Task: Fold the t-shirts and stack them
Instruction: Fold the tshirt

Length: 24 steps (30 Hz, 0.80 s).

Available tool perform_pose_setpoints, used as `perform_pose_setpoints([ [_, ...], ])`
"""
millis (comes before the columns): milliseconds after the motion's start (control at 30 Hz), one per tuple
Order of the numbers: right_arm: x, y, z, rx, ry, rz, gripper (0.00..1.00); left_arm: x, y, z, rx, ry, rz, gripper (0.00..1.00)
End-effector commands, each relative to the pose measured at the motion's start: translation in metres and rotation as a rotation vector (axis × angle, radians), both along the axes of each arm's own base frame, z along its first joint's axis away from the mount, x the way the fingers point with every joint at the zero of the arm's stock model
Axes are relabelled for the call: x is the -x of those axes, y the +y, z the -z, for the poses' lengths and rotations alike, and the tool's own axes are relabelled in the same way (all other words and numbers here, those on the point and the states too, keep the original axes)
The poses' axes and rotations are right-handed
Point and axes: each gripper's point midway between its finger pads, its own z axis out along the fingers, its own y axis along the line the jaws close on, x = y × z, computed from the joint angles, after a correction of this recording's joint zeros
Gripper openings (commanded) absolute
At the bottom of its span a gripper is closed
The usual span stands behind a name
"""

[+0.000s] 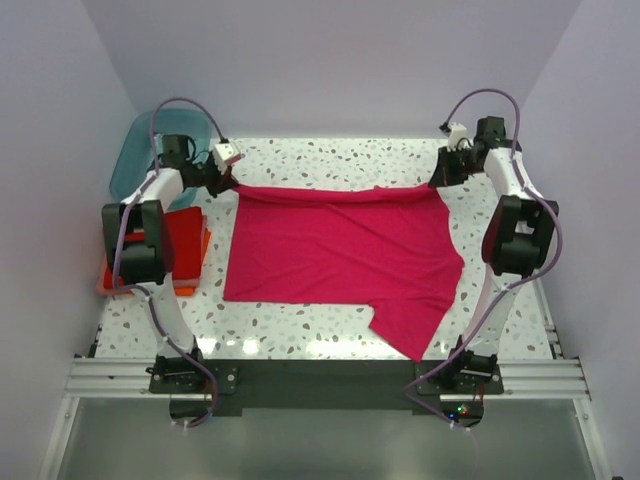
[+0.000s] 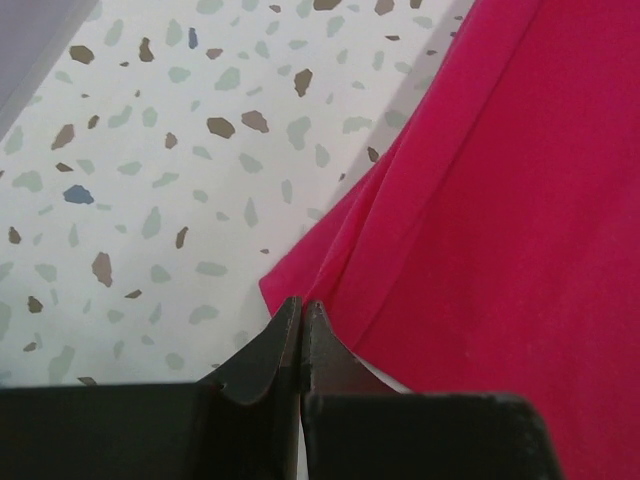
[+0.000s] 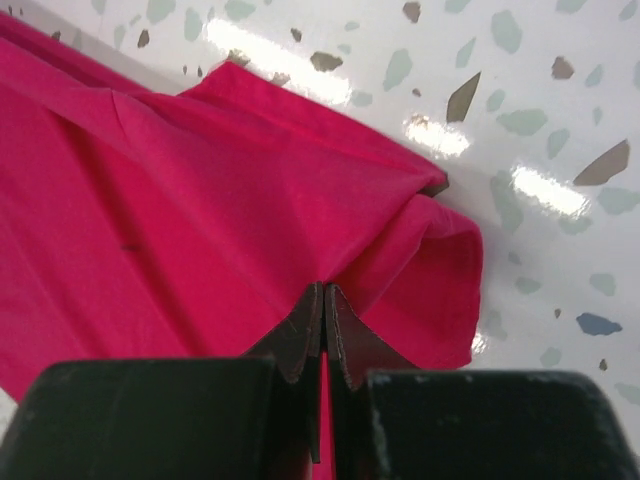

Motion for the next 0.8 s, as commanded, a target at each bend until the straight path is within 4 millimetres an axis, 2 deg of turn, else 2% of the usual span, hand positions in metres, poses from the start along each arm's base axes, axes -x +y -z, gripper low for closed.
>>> perform_pose_setpoints([
  [0, 0.016, 0.003, -0.031, 0.006, -0.062, -0.062, 0.0, 0.015, 0.001, -0.006, -0.039, -0.042, 0.056, 0.0],
  [100, 0.022, 0.001, -0.034, 0.016, -0.069, -0.06, 0.0, 0.022, 0.003, 0.001, -0.057, -0.033, 0.052, 0.0],
  [167, 0.017, -0.003, -0.038, 0.015, -0.09, -0.035, 0.0, 0.021, 0.004, 0.002, -0.054, -0.038, 0.031, 0.0],
  [300, -0.006, -0.007, -0.059, 0.007, -0.151, -0.004, 0.0, 0.001, 0.005, -0.008, -0.012, -0.058, -0.041, 0.0],
  [467, -0.015, -0.009, -0.068, 0.002, -0.164, 0.007, 0.0, -0.017, 0.008, -0.023, 0.001, -0.093, -0.072, 0.0],
  [600, -0.001, -0.011, -0.074, 0.007, -0.16, -0.015, 0.0, -0.008, 0.003, -0.03, 0.0, -0.101, -0.026, 0.0],
  [667, 0.015, -0.009, -0.067, 0.012, -0.134, -0.037, 0.0, 0.006, 0.0, -0.021, -0.016, -0.072, 0.017, 0.0],
  [700, 0.026, -0.006, -0.051, 0.007, -0.091, -0.045, 0.0, 0.011, 0.0, -0.016, -0.026, -0.061, 0.03, 0.0],
  [767, 0.036, -0.009, -0.041, 0.027, -0.072, -0.051, 0.0, 0.025, 0.002, 0.0, -0.057, -0.023, 0.055, 0.0],
])
